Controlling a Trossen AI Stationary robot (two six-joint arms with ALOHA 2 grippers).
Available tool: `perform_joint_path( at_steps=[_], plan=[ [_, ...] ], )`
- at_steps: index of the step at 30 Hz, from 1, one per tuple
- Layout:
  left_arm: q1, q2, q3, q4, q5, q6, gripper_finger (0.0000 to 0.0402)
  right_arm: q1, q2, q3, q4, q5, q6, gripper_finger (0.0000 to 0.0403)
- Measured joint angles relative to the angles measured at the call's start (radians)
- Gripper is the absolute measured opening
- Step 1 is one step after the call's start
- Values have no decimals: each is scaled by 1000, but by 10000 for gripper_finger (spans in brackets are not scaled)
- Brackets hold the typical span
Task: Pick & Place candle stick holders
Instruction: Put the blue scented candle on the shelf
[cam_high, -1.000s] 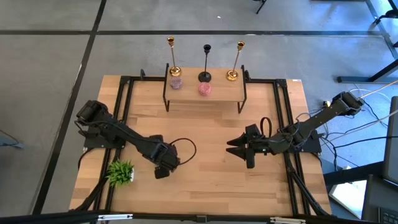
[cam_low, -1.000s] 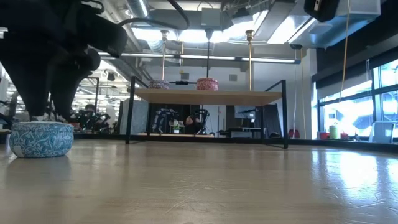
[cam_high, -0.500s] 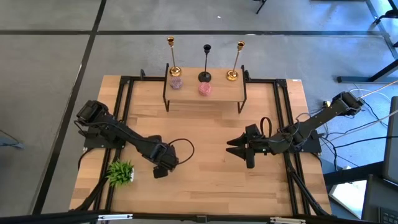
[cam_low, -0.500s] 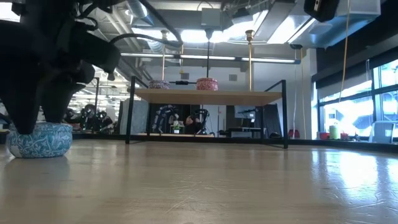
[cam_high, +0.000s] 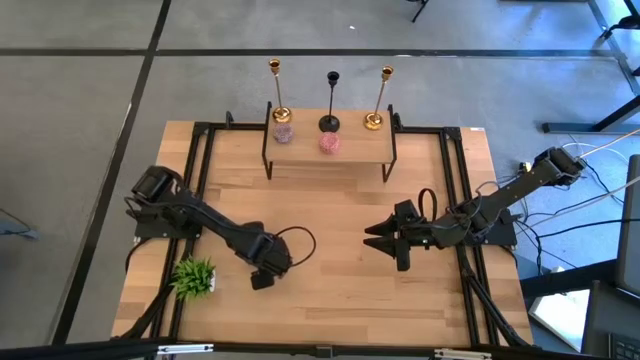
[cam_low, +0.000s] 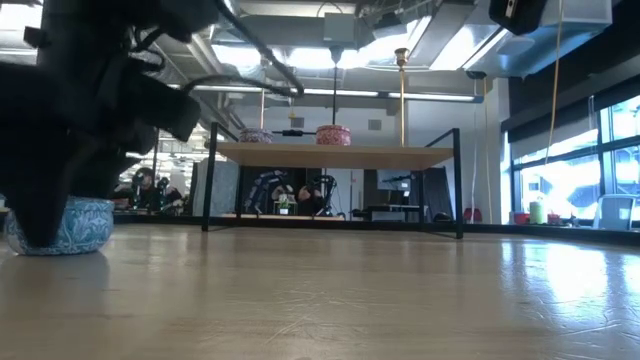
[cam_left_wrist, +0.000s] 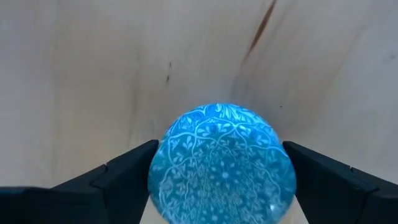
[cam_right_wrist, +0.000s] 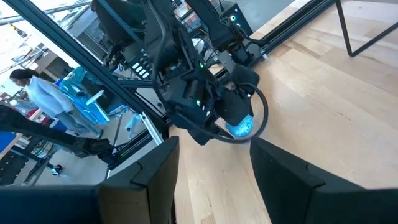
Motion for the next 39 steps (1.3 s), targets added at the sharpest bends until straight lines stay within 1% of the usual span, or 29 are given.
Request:
perform_joint_path(
  at_steps=[5, 12, 14, 17, 25, 28, 31, 36, 39],
  plan=[
    [1, 31, 1, 19, 37, 27, 334, 0, 0, 0, 0, -1, 8, 201],
    [2, 34, 1, 30, 45, 31, 332, 1, 0, 0, 0, -8, 12, 201],
    [2, 34, 1, 31, 51, 27, 322, 1, 0, 0, 0, -8, 12, 201],
    [2, 35, 4, 25, 60, 23, 295, 1, 0, 0, 0, -8, 12, 201],
    [-1, 39, 58, 13, 74, 36, 293, 1, 0, 0, -1, -16, 41, 201],
    [1, 39, 99, -20, 45, 41, 293, -1, 0, 0, -6, -17, 92, 201],
    [5, 39, 164, -86, -7, 58, 293, -15, 0, 0, -33, -42, 188, 202],
    [27, 39, 329, -226, -163, 106, 293, -49, 0, 0, -114, -104, 401, 202],
    [47, 38, 444, -261, -232, 142, 293, -67, 0, 0, -142, -132, 463, 202]
  ],
)
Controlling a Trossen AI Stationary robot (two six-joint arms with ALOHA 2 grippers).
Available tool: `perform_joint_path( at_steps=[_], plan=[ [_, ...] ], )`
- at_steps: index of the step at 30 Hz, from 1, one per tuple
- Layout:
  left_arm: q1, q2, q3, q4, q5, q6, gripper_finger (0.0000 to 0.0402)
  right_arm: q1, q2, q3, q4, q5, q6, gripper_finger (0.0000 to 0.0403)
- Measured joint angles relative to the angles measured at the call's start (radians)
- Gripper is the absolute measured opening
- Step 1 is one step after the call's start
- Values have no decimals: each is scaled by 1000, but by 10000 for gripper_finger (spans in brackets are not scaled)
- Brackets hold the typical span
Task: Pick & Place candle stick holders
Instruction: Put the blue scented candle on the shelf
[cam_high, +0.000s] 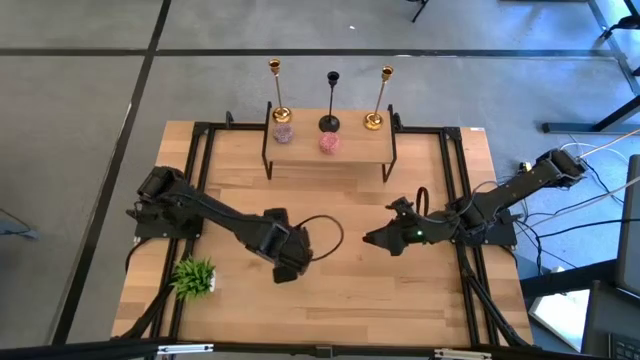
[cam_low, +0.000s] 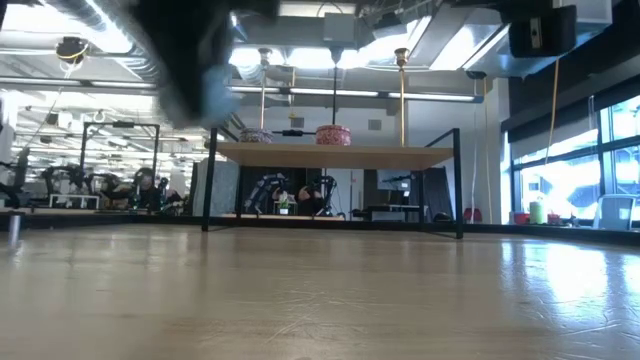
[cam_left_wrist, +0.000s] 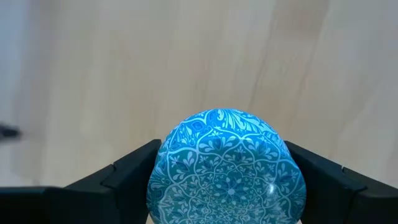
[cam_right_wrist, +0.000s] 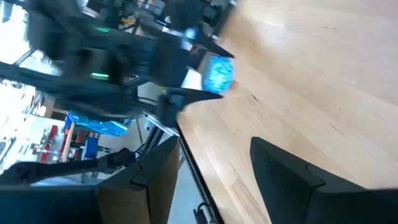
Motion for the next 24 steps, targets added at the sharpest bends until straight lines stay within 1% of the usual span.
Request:
perform_joint_path(
  at_steps=[2, 4, 6, 9, 13, 16, 20, 24],
  plan=[
    [16, -1, 70, -5, -18, 20, 293, -11, 0, 0, -8, -14, 12, 202],
    [36, -1, 126, 7, -16, 36, 293, -25, 0, 0, -9, -40, 6, 202],
    [56, -1, 171, 33, 5, 57, 293, -43, 1, 0, -9, -86, -6, 205],
    [81, -1, 218, 67, 35, 82, 293, -63, 10, 0, -11, -115, -7, 217],
    [99, -1, 256, 77, 48, 114, 293, -77, 21, 0, -14, -92, -7, 242],
    [112, -2, 260, 94, 48, 134, 293, -95, 31, 0, 14, -86, 4, 261],
    [140, -2, 260, 155, 49, 153, 293, -117, 52, 2, 81, -107, 7, 278],
    [169, -2, 260, 221, 52, 161, 293, -140, 89, 0, 118, -146, 25, 286]
  ],
)
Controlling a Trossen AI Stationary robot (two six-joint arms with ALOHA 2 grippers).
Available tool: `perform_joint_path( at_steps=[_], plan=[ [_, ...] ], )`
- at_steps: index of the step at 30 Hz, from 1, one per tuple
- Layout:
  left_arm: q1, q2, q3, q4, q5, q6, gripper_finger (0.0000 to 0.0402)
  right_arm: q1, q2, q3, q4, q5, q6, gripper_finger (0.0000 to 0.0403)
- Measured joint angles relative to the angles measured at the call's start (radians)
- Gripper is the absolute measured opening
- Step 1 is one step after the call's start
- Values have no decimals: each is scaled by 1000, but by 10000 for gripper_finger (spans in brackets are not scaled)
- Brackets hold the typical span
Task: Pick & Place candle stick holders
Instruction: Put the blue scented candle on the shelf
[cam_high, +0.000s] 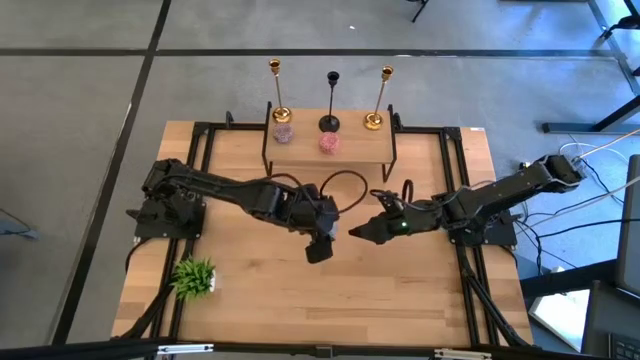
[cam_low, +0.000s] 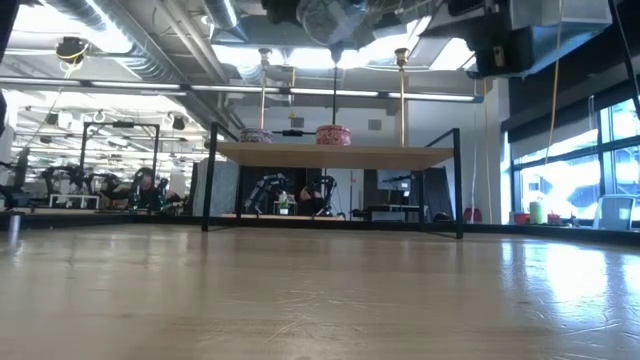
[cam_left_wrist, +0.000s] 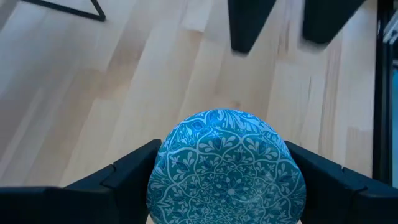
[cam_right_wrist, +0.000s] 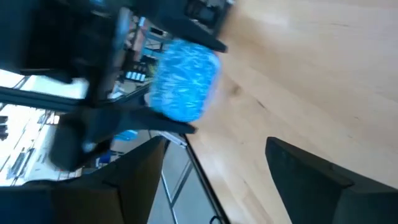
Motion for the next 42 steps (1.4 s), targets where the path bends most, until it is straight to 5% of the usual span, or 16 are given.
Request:
perform_joint_path(
  at_steps=[30, 42],
  plan=[
    [38, 28, 0, 62, 82, 58, 292, -122, 95, 0, 230, -104, 28, 287],
    [32, 158, 171, -97, 40, 157, 292, -123, 94, 0, 170, -128, 52, 287]
  ],
)
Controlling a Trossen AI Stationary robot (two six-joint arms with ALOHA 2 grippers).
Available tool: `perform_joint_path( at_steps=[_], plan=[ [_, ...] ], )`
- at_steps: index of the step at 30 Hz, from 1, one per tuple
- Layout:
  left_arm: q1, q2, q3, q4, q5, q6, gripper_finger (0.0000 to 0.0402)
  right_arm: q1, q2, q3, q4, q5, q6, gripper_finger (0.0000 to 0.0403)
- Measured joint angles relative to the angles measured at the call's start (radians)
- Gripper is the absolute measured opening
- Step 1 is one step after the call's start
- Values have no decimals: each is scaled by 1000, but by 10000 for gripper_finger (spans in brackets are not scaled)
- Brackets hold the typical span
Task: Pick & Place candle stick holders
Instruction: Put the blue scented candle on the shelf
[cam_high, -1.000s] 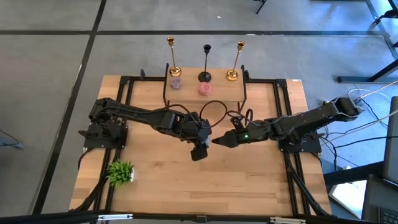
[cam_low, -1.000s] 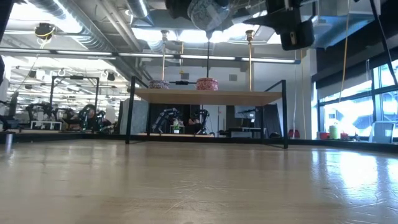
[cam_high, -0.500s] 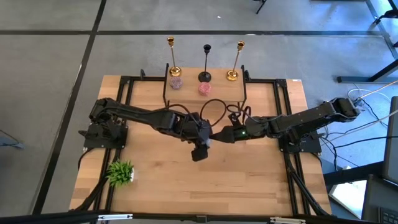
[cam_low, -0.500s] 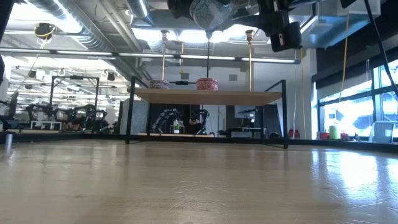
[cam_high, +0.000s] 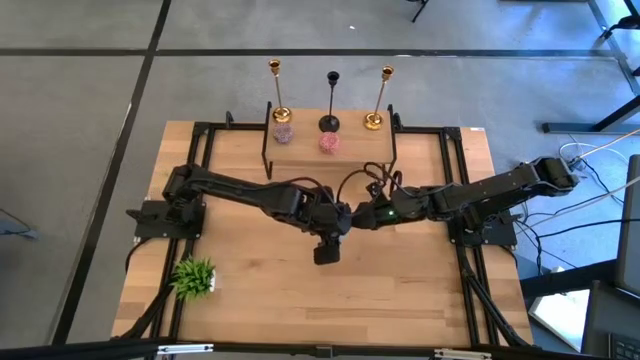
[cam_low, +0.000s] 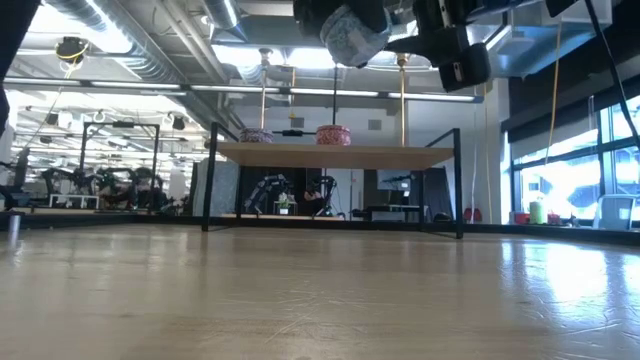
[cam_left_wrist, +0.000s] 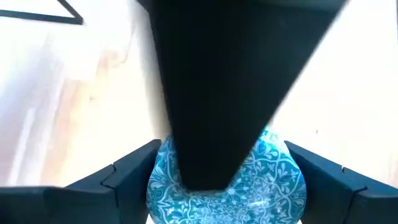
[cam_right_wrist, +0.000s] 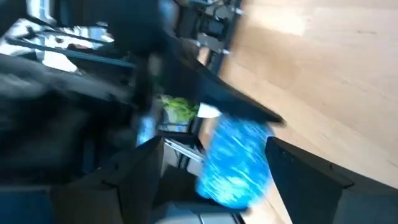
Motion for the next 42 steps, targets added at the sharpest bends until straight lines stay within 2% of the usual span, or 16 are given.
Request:
perform_joint_path(
  at_steps=[6, 20, 26, 30, 37, 42],
  plan=[
    [6, -2, 41, -47, -35, 7, 292, 3, 0, 0, -11, -34, 3, 287],
    [13, -2, 43, 1, 6, 7, 292, 3, 0, 0, -11, -13, 2, 287],
    [14, -2, 43, 1, -9, 6, 293, 2, 0, 0, -12, -10, 3, 284],
    [14, -2, 43, 6, -4, 6, 292, -5, 0, 0, -14, -10, 7, 266],
    [13, -2, 41, 40, -1, 9, 292, -10, -1, 0, -20, -6, 25, 212],
    [13, -2, 41, 45, -20, 11, 292, -11, -2, 0, -24, -2, 26, 206]
  ],
)
